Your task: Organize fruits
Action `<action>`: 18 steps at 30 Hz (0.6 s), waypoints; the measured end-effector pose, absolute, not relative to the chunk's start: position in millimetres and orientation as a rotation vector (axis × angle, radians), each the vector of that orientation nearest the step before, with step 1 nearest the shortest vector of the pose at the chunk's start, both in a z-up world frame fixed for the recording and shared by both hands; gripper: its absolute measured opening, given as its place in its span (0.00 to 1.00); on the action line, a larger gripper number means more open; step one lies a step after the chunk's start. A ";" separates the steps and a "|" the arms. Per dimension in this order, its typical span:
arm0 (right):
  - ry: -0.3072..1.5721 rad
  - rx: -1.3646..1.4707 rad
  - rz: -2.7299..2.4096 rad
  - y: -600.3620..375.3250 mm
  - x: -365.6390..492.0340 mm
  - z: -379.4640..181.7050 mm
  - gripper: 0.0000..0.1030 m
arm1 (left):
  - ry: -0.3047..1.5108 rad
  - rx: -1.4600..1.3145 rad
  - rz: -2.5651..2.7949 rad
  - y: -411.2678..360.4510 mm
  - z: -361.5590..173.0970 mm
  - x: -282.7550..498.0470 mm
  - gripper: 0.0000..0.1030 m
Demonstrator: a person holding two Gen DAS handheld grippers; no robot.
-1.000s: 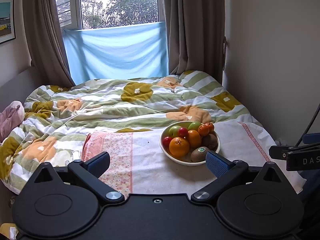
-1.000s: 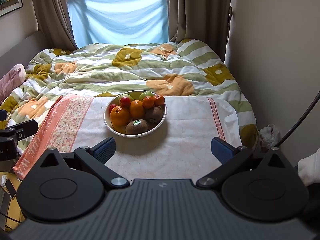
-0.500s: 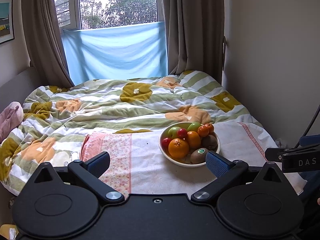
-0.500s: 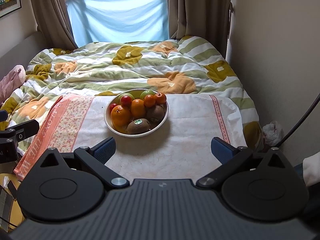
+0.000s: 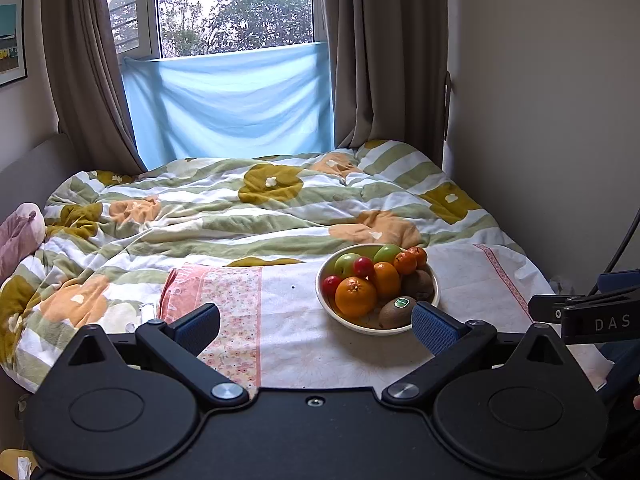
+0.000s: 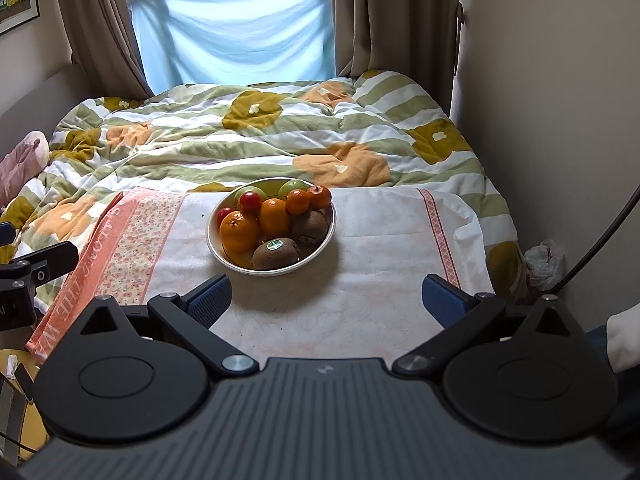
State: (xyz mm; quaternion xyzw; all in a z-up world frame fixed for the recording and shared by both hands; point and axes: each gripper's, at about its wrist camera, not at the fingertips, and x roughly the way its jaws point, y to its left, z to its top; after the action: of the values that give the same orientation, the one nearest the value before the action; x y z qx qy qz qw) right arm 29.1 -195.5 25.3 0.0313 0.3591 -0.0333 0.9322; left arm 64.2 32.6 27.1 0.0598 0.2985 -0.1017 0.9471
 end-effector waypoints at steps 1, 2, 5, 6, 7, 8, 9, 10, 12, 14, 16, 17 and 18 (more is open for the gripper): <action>0.736 0.064 -0.067 -195.6 29.3 25.3 1.00 | 0.608 0.122 -0.206 32.4 27.1 64.4 1.00; 0.737 0.064 -0.068 -195.6 29.2 25.3 1.00 | 0.609 0.122 -0.206 32.4 27.0 64.4 1.00; 0.738 0.064 -0.067 -195.6 29.2 25.2 1.00 | 0.611 0.119 -0.208 33.8 26.0 64.2 1.00; 0.737 0.064 -0.068 -195.5 29.1 25.1 1.00 | 0.610 0.114 -0.210 34.2 26.1 64.2 1.00; 0.736 0.065 -0.069 -195.9 29.4 25.6 1.00 | 0.609 0.108 -0.212 35.1 26.2 64.0 1.00; 0.736 0.065 -0.067 -196.1 29.5 25.6 1.00 | 0.607 0.103 -0.212 35.5 26.5 63.5 1.00; 0.737 0.066 -0.067 -196.0 29.6 25.6 1.00 | 0.604 0.101 -0.209 35.7 26.7 63.3 1.00; 0.736 0.065 -0.068 -196.2 29.5 25.6 1.00 | 0.602 0.100 -0.205 35.8 26.8 63.1 1.00; 0.737 0.066 -0.068 -196.6 29.8 25.6 1.00 | 0.594 0.109 -0.198 35.3 27.8 62.4 1.00; 0.737 0.066 -0.068 -196.9 29.9 25.7 1.00 | 0.587 0.109 -0.200 34.3 27.8 61.6 1.00; 0.737 0.065 -0.067 -197.3 30.1 25.6 1.00 | 0.583 0.099 -0.202 34.7 28.1 61.3 1.00; 0.737 0.066 -0.067 -197.5 30.1 25.6 1.00 | 0.581 0.096 -0.204 34.9 28.2 61.0 1.00; 0.737 0.066 -0.067 -197.6 30.1 25.6 1.00 | 0.579 0.094 -0.202 34.9 28.3 61.0 1.00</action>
State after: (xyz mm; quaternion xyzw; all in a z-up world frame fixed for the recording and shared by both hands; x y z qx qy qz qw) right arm 30.1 -197.6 25.6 0.0322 0.3601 -0.0326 0.9318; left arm 61.0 34.9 28.3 0.0463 0.2849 -0.0994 0.9523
